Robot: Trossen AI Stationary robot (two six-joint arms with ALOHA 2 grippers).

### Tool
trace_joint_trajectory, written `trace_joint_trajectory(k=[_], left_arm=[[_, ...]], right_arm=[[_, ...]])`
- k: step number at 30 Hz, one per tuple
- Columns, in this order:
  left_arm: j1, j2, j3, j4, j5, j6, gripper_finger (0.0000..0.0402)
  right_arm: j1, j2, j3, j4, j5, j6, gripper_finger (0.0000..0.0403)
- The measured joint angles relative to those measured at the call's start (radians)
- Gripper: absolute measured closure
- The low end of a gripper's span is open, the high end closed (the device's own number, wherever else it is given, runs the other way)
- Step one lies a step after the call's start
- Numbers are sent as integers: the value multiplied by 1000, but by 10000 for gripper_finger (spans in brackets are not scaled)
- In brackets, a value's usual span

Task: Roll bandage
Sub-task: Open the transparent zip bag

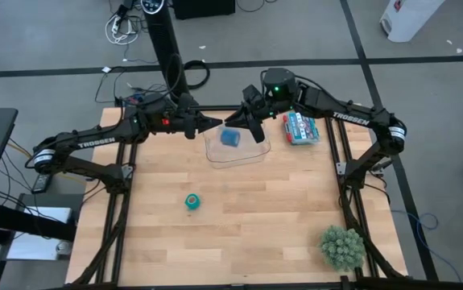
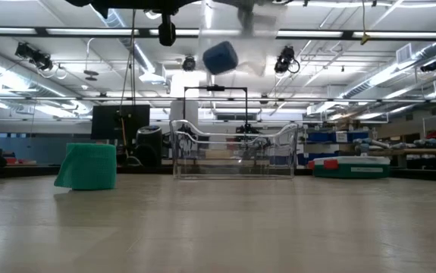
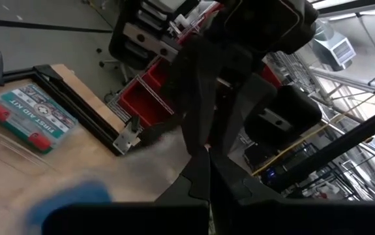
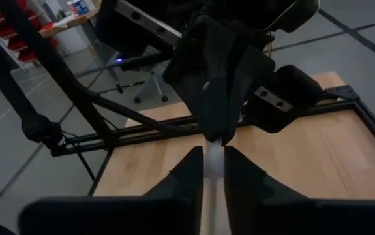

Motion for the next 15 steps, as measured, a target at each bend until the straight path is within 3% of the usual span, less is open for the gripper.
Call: trace_joint_trajectory(k=[6,15], left_arm=[[0,0,0,1,-4,-2,401],[0,0,0,-1,-11,-16,401]], right_arm=[[0,0,0,-4,-7,-12,398],[-1,0,0,-48,-6,-5,402]])
